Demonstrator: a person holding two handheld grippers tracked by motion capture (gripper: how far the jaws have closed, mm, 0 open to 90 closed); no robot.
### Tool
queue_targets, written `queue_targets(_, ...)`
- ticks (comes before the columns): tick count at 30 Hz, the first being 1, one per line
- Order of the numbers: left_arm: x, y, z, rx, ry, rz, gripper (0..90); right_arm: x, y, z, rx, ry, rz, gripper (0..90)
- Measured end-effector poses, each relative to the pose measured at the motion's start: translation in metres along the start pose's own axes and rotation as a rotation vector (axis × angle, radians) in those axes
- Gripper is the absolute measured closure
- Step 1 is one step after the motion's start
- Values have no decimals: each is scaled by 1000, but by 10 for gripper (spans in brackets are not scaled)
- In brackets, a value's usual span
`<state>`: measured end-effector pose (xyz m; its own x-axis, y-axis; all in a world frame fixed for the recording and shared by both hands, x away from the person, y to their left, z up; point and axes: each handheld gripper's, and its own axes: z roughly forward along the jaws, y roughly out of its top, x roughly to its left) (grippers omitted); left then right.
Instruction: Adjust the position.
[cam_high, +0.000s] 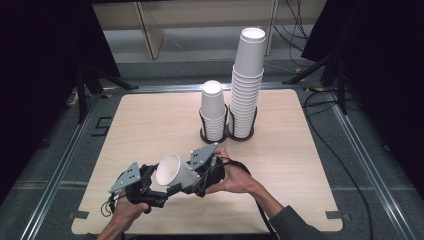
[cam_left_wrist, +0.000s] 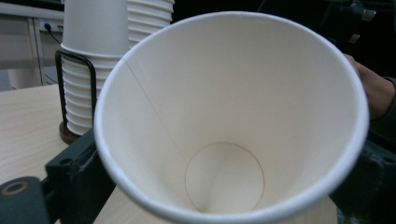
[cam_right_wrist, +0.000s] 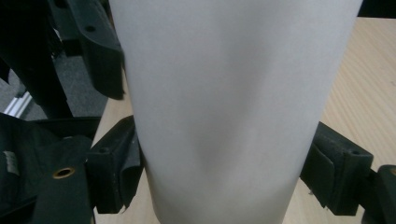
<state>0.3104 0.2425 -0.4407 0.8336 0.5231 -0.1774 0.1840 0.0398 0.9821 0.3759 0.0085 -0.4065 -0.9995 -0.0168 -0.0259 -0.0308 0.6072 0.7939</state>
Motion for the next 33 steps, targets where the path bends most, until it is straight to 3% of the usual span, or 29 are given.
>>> queue_targets(9, 0, 1, 1, -12, 8, -9, 104, 2, 0, 10, -18, 22, 34, 220)
queue_targets(20, 0, 6, -2, 0, 32, 25, 141, -1, -5, 11, -43, 12, 84, 178)
queue_targets(22, 1, 8, -4, 3, 53, 36, 140, -4, -9, 10, -33, -6, 88, 160)
queue_targets(24, 4, 9, -5, 11, 85, 45, 140, -5, -14, 7, -20, -14, 125, 165)
queue_targets(26, 7, 10, -7, 35, 134, 57, 139, -6, -18, 2, -2, -60, 120, 163)
queue_targets(31, 16, 12, -7, 75, 253, 121, 137, -6, -31, -8, 34, -117, 149, 179)
queue_targets(33, 21, 13, -5, 84, 284, 112, 137, -4, -35, -14, 46, -152, 166, 190)
